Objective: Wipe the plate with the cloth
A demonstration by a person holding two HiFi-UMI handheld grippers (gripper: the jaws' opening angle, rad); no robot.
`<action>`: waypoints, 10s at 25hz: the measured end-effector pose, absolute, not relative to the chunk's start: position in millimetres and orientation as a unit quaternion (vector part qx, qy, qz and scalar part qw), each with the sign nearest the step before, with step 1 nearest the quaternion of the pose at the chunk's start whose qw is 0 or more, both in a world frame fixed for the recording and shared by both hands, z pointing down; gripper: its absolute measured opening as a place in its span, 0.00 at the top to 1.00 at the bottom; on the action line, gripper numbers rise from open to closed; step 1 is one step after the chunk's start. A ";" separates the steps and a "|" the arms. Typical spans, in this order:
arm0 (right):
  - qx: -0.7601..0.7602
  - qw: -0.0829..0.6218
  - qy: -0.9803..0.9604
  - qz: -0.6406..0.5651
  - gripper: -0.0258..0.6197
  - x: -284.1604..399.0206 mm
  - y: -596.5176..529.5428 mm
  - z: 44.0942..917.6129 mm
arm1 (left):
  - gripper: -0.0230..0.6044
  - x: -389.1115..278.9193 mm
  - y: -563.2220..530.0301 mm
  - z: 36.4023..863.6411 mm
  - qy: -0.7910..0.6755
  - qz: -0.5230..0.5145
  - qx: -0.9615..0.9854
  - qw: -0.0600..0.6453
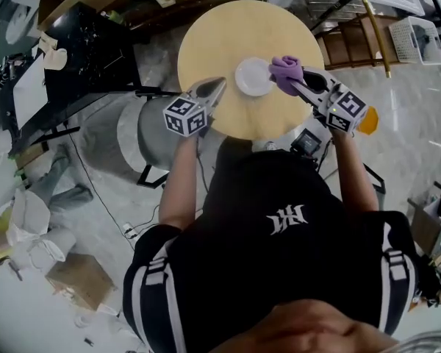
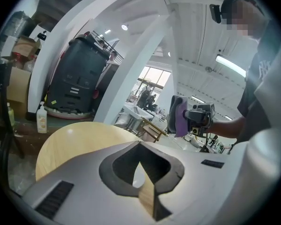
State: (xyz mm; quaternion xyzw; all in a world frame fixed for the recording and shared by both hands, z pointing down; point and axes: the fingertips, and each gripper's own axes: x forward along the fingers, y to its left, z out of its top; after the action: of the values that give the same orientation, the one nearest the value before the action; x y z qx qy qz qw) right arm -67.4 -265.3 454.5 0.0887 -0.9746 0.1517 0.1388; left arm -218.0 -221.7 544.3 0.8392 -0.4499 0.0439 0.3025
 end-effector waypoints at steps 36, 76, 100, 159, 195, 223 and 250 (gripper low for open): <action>0.010 0.181 -0.959 0.217 0.80 -72.5 -313.0 574.3 | 0.95 -192.4 -239.4 641.7 -0.472 0.096 0.772 0.416; 0.029 0.215 -0.954 0.206 0.80 -171.1 -285.6 648.2 | 0.85 -174.2 -232.3 732.0 -0.501 0.193 0.648 0.540; 0.057 0.245 -0.956 0.152 0.80 -151.7 -302.4 647.5 | 0.85 -175.6 -233.0 732.1 -0.513 0.202 0.644 0.530; 0.044 0.326 -0.922 0.205 0.80 -131.3 -248.6 700.4 | 0.86 -171.4 -236.7 732.3 -0.517 0.197 0.646 0.526; 0.082 0.366 -0.914 0.158 0.80 -66.3 -272.2 703.2 | 0.87 -171.2 -232.8 734.8 -0.514 0.193 0.643 0.535; 0.108 0.331 -0.900 0.263 0.80 -62.7 -258.4 708.0 | 0.87 -173.3 -233.4 735.8 -0.523 0.179 0.636 0.538; 0.091 0.365 -0.894 0.243 0.80 -71.5 -279.2 717.8 | 0.87 -168.8 -233.3 736.6 -0.525 0.168 0.638 0.539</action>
State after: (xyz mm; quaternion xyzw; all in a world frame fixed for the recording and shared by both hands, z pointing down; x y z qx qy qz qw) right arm -71.5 -279.2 717.8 0.0912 -0.8940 0.2429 0.3654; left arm -168.8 -233.3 736.6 0.6377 -0.5246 0.1679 0.5386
